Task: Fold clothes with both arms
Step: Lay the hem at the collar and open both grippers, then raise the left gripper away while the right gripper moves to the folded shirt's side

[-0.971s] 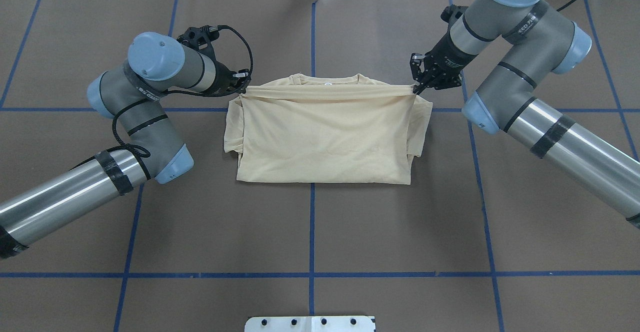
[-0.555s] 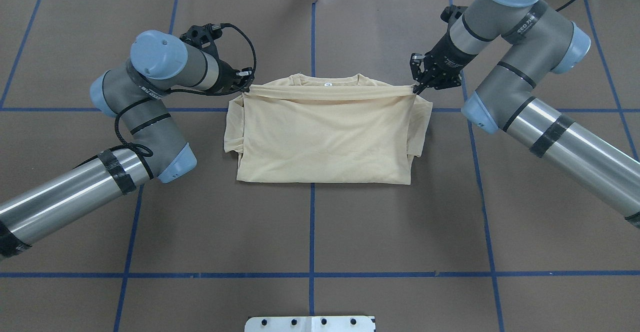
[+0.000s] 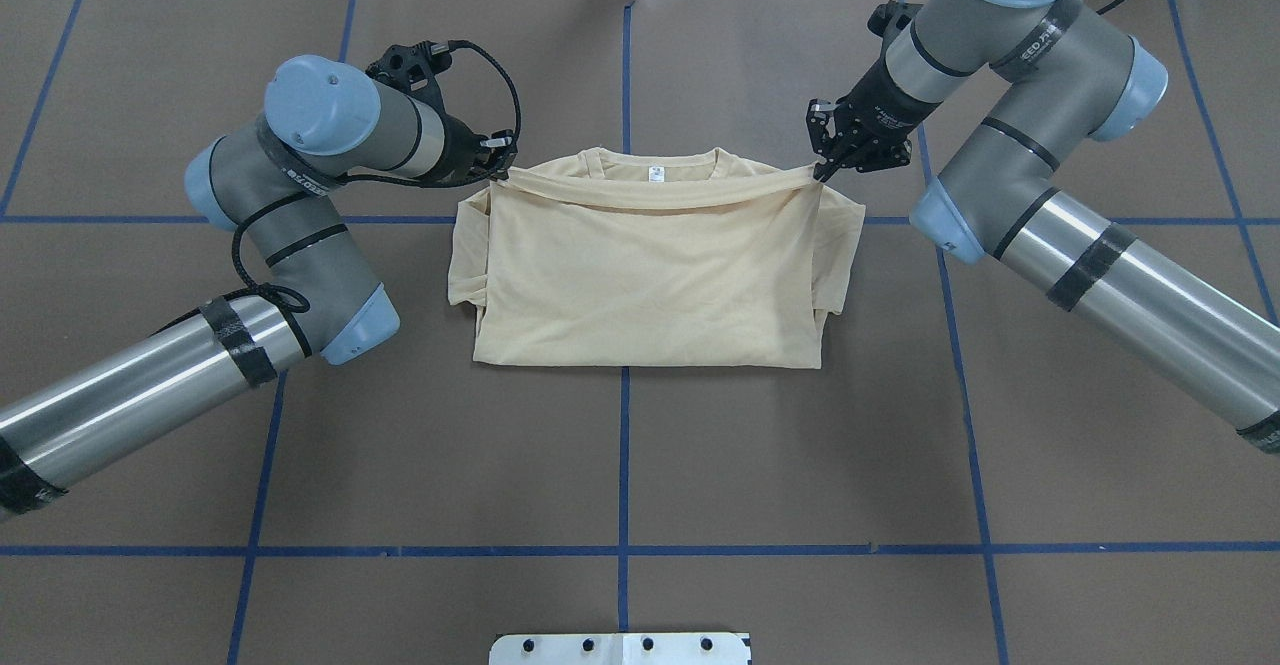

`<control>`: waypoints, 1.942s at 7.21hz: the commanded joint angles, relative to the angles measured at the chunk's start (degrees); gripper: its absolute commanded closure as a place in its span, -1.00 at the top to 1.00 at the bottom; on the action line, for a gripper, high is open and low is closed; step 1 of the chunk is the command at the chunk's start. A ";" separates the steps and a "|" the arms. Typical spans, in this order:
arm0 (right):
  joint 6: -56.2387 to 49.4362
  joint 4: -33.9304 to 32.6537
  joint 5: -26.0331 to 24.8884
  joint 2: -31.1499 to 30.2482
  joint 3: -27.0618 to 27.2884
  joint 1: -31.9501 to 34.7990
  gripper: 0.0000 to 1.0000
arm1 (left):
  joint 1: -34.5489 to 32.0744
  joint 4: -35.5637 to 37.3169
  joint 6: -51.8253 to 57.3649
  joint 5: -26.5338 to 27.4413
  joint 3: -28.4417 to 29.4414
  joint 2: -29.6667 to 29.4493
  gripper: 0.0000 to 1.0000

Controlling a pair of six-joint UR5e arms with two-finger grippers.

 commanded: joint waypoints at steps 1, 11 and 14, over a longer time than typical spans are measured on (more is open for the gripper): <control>0.40 0.09 -6.34 0.24 -0.01 -1.67 1.00 | -0.09 0.07 0.02 0.14 -0.92 0.14 1.00; 12.79 1.85 -16.43 -15.75 23.64 -15.71 0.99 | -1.84 3.93 0.11 0.66 -15.87 7.61 1.00; 12.71 1.76 -16.56 -16.55 22.85 -17.49 0.99 | -1.84 4.29 0.11 0.66 -15.86 7.52 1.00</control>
